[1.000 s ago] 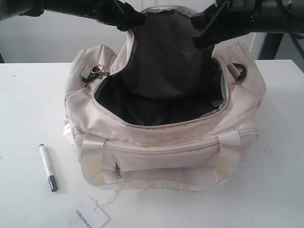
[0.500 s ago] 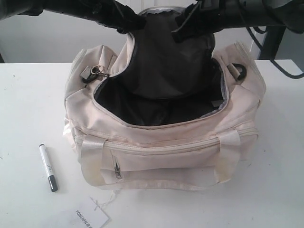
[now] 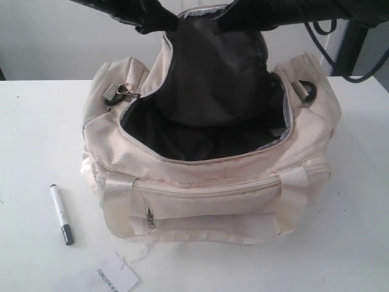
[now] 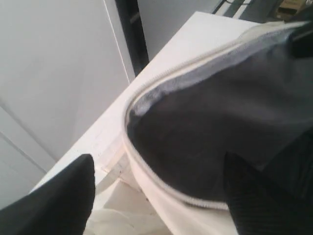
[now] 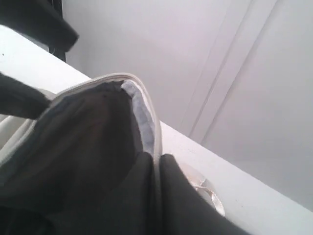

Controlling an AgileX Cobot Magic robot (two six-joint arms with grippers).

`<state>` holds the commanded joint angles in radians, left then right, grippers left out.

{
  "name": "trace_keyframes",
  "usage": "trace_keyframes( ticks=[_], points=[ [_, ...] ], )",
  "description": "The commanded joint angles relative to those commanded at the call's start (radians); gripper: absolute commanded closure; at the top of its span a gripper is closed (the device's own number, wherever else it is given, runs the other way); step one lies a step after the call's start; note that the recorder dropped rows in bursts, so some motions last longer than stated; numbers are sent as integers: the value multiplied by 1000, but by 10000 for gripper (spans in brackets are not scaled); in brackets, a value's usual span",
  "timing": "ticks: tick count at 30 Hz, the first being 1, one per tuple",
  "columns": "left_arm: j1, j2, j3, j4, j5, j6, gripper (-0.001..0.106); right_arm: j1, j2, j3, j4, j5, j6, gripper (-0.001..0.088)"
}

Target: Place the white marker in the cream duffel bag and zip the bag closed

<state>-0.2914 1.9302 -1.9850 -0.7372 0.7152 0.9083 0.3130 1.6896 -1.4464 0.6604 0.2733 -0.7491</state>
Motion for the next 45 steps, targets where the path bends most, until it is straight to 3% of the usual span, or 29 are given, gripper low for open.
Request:
trace_keyframes(
  ticks=[7,12,14,15,19,26,39,45],
  points=[
    [12,-28,0,25,80,-23,332,-44,14,0,0,18,71,868],
    [12,-41,0,187,132,-111,365,-54,16,0,0,84,78,868],
    [12,-48,0,276,150,-204,509,-54,16,0,0,113,80,868],
    [12,-52,0,312,173,-253,640,-54,16,0,0,117,80,868],
    [12,-66,0,343,305,-280,1042,-54,16,2,0,122,80,868],
    [12,-125,0,493,465,-547,1053,-54,16,2,0,152,80,868],
    [12,-217,8,521,506,-636,1053,-54,16,2,-4,203,80,868],
    [10,-341,144,566,502,-697,1053,-54,16,2,-4,220,80,868]
  ],
)
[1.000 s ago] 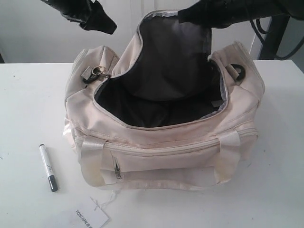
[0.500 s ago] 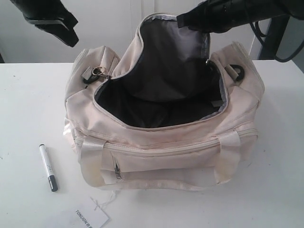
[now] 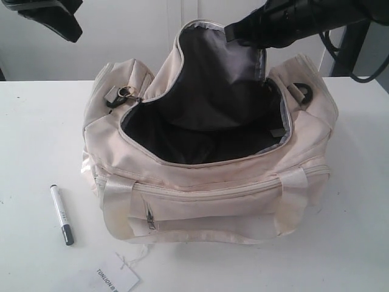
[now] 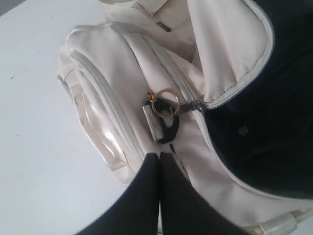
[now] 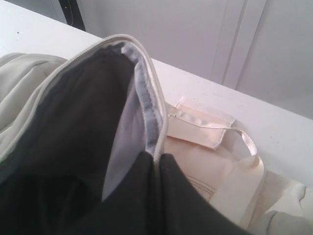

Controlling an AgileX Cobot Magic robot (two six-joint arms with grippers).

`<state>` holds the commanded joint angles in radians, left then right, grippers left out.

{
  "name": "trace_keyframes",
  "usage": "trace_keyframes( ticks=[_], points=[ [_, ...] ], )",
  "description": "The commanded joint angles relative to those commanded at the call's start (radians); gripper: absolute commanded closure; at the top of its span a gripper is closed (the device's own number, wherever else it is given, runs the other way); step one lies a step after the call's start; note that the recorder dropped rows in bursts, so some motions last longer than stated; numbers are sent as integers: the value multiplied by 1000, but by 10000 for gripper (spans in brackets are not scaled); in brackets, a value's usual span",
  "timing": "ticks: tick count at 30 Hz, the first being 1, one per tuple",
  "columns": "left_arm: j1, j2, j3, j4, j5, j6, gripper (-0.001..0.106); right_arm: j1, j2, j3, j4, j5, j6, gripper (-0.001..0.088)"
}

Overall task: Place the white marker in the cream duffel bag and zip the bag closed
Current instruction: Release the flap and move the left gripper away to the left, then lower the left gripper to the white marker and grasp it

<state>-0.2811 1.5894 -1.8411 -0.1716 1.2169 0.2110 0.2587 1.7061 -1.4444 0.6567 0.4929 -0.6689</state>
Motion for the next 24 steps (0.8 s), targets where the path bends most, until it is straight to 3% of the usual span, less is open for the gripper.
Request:
trace_keyframes(
  ticks=[13,24],
  points=[
    [0,-217,455,26,-201,-115,1053,0,0,0,0,0,0,868],
    [0,-253,908,50,-608,-361,1053,0,0,0,0,0,0,868]
  ],
)
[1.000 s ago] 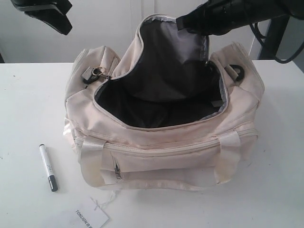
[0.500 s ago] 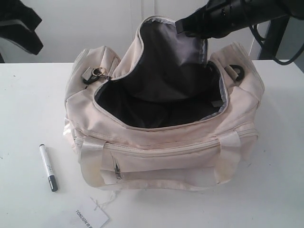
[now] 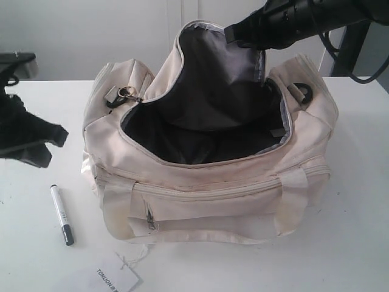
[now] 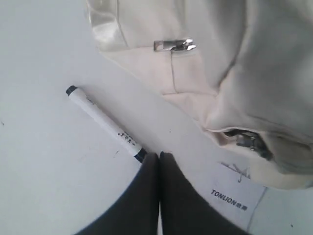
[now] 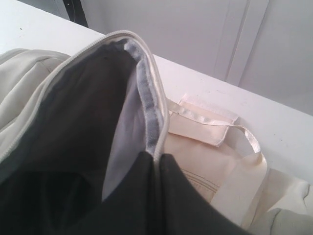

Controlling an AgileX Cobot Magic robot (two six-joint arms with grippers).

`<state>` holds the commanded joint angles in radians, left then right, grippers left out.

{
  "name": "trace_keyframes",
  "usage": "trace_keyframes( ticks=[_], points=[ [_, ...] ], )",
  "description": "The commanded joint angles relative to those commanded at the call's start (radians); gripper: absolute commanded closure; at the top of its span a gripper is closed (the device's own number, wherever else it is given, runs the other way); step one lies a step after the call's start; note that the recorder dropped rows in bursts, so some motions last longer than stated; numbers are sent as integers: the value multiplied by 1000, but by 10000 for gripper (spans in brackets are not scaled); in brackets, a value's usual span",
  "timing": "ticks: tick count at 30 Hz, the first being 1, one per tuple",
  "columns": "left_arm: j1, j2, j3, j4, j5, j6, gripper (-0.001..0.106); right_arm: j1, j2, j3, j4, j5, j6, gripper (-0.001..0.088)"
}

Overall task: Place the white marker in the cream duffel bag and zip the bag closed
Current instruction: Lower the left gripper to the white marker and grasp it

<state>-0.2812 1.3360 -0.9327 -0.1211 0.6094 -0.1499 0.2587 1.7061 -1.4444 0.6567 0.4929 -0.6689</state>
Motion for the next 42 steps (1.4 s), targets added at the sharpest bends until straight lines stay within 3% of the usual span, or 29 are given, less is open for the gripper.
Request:
trace_keyframes(
  ticks=[3,6,12,13,20,22,42],
  points=[
    [0,0,129,4,-174,-131,1053,0,0,0,0,0,0,868],
    [0,17,216,4,-284,-176,1053,0,0,0,0,0,0,868],
    [0,84,238,-4,-365,-243,1048,0,0,0,0,0,0,868],
    [0,96,238,-4,-376,-243,1024,0,0,0,0,2,0,868],
    [0,157,238,-4,-460,-243,585,0,0,0,0,7,0,868],
    [0,170,238,-4,-487,-243,527,0,0,0,0,7,0,868],
    [0,298,238,-2,-533,-239,534,0,0,0,0,16,0,868]
  ],
)
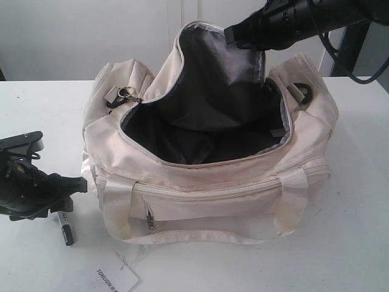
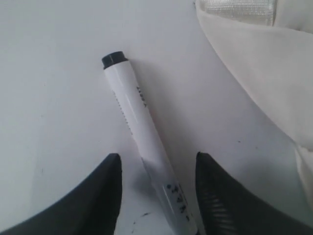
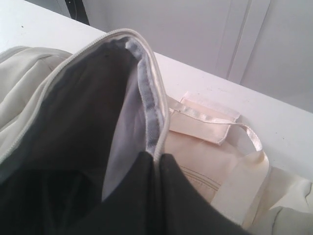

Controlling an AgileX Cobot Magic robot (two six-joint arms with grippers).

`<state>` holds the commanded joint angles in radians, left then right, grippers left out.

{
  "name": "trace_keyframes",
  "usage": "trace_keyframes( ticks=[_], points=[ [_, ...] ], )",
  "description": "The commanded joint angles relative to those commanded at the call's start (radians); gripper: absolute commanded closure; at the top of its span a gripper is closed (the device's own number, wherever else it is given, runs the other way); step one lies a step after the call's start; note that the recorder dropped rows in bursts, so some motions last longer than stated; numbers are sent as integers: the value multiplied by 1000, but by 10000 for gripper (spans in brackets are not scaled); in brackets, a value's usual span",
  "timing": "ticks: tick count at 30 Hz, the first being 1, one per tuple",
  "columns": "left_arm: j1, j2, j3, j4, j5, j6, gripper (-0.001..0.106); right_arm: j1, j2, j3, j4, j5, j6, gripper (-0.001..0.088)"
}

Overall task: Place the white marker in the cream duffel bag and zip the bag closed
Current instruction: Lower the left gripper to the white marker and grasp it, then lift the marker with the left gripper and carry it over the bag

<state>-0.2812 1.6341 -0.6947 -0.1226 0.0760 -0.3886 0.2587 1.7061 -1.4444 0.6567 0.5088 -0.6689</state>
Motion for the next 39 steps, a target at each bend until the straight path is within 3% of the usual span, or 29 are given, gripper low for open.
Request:
trace_keyframes(
  ticks=[4,10,15,18,25,34,39],
  points=[
    [0,0,0,6,0,0,556,0,0,0,0,0,0,868],
    [0,0,0,57,4,3,790,0,0,0,-2,0,0,868],
    [0,0,0,70,5,3,901,0,0,0,-2,0,0,868],
    [0,0,0,72,15,20,1040,0,0,0,-2,0,0,868],
    [0,-35,0,75,29,77,1053,0,0,0,-2,-2,0,868],
    [0,-324,-8,75,108,233,1053,0,0,0,-2,-10,0,868],
    [0,-449,-82,75,222,302,1053,0,0,0,-2,-10,0,868]
  ],
)
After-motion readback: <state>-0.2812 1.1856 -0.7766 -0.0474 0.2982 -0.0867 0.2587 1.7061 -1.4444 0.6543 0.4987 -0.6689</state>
